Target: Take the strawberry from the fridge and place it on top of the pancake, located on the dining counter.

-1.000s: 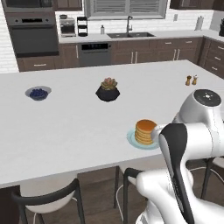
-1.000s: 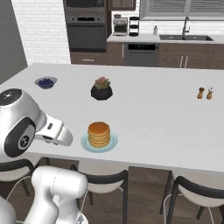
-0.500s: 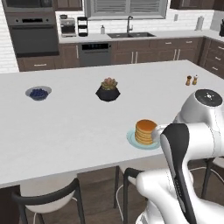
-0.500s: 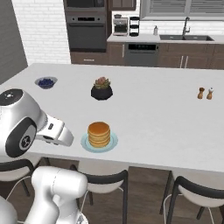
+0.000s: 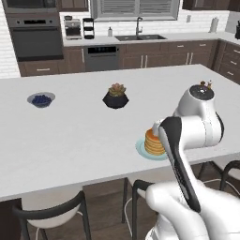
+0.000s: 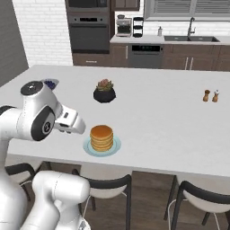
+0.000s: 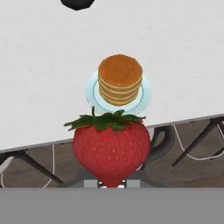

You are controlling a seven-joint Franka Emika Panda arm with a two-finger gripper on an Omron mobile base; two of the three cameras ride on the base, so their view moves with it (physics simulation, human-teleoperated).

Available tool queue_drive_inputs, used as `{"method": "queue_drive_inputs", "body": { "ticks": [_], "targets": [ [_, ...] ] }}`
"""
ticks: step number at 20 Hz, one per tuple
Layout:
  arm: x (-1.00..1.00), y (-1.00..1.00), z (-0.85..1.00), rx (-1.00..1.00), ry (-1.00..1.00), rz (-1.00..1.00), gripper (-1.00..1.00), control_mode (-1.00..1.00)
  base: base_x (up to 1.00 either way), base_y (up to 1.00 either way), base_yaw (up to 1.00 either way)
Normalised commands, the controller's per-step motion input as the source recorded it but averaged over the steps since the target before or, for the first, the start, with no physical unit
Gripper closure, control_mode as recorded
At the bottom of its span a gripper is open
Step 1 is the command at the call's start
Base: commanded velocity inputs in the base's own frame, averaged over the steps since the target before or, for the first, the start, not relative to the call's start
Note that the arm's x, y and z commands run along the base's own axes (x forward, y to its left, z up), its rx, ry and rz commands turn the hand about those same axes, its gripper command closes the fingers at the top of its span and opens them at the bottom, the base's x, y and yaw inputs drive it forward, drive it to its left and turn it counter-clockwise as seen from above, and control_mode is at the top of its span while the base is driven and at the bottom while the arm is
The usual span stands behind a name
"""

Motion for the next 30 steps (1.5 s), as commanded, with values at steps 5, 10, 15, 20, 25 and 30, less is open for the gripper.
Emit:
{"method": "queue_drive_inputs", "body": {
  "ticks": [5, 10, 15, 20, 25, 30],
  "targets": [
    [0.99, -0.20, 0.00, 0.00, 0.01, 0.07, 1.00, -1.00, 0.00, 0.00, 0.00],
    [1.00, -0.43, -0.13, 0.04, 0.07, 0.13, 1.00, -1.00, 0.00, 0.00, 0.00],
    [0.77, -0.25, -0.25, 0.02, 0.13, 0.13, 1.00, -1.00, 0.00, 0.00, 0.00],
    [0.39, -0.03, -0.41, 0.00, 0.09, 0.19, 1.00, -1.00, 0.00, 0.00, 0.00],
    [0.03, 0.00, -0.43, -0.01, 0.02, 0.10, 1.00, -1.00, 0.00, 0.00, 0.00],
    [0.00, 0.01, -0.47, -0.05, -0.01, 0.07, 1.00, -1.00, 0.00, 0.00, 0.00]
  ]
}}
